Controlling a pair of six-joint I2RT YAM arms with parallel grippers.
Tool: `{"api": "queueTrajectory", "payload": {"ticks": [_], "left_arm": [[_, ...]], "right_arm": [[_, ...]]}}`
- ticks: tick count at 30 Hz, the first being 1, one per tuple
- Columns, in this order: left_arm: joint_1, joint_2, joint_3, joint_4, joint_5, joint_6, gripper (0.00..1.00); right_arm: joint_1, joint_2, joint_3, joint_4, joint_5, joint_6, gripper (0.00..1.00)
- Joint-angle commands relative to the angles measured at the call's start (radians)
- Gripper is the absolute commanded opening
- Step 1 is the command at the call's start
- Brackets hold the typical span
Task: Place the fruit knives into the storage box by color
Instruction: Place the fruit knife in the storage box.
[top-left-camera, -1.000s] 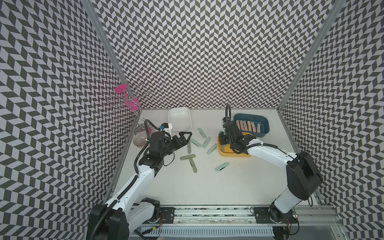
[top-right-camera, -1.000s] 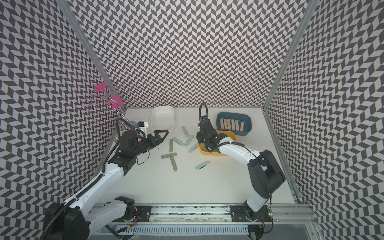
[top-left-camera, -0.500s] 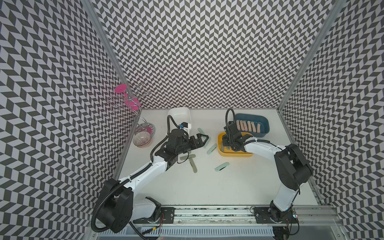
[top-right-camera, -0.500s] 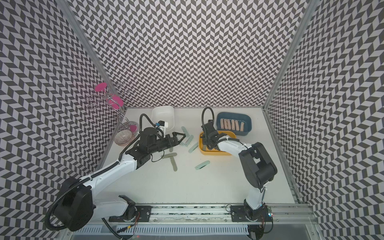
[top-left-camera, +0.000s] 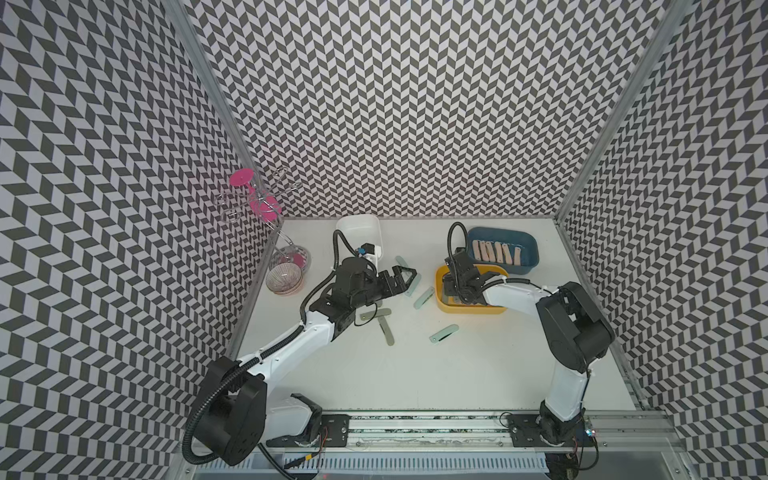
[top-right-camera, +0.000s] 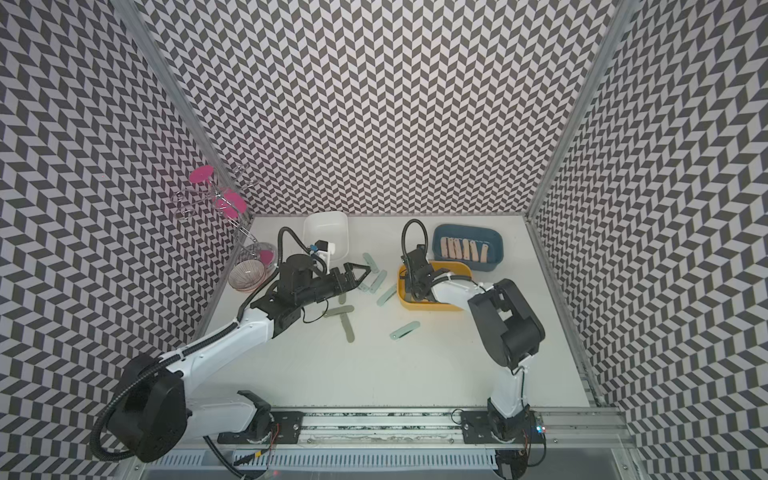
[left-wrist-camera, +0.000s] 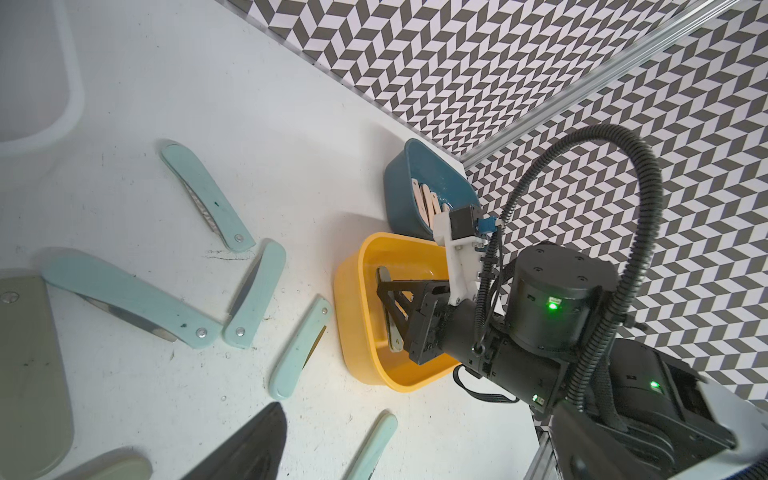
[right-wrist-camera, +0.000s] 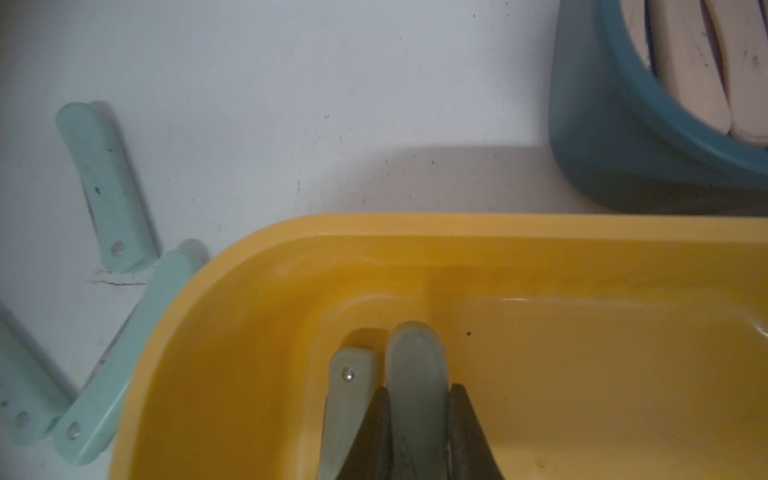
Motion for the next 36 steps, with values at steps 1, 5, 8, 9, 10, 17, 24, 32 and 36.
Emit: {"api": "queueTrajectory", "payload": {"ticks": [1, 5, 8, 9, 10, 17, 24, 32, 36], "left_arm": [[-0.005, 0.007, 0.022, 0.035, -0.008, 0.005, 1.00], [-0.006, 0.005, 0.019, 0.037, -0.008, 0.005, 1.00], [-0.005, 0.006, 0.019, 0.038, -0.007, 0.004, 1.00], [-0.005, 0.005, 0.019, 0.038, -0.008, 0.003, 1.00], [-0.005, 0.005, 0.018, 0.039, -0.008, 0.003, 1.00], [-0.006, 0.004, 0.018, 0.038, -0.006, 0.003, 1.00], [-0.005, -0.021, 0.003, 0.026, -0.012, 0.008, 1.00], [-0.002, -0.110, -0.050, -0.024, -0.048, 0.032, 1.00], [0.008, -0.167, -0.091, -0.054, -0.065, 0.044, 1.00]], "right_arm": [[-0.006, 0.021, -0.001, 0.049, 0.025, -0.003, 0.15], [-0.008, 0.035, 0.001, 0.055, 0.028, -0.009, 0.15], [-0.008, 0.045, 0.004, 0.055, 0.029, -0.011, 0.16], [-0.008, 0.049, 0.005, 0.053, 0.030, -0.012, 0.16], [-0.009, 0.052, 0.007, 0.053, 0.029, -0.011, 0.17], [-0.017, 0.053, 0.020, 0.040, 0.022, -0.010, 0.29], [-0.040, -0.040, 0.034, 0.008, -0.011, -0.014, 0.38], [-0.041, -0.197, 0.050, -0.036, -0.101, -0.028, 0.44], [-0.035, -0.254, 0.040, -0.037, -0.196, -0.031, 0.48]]}}
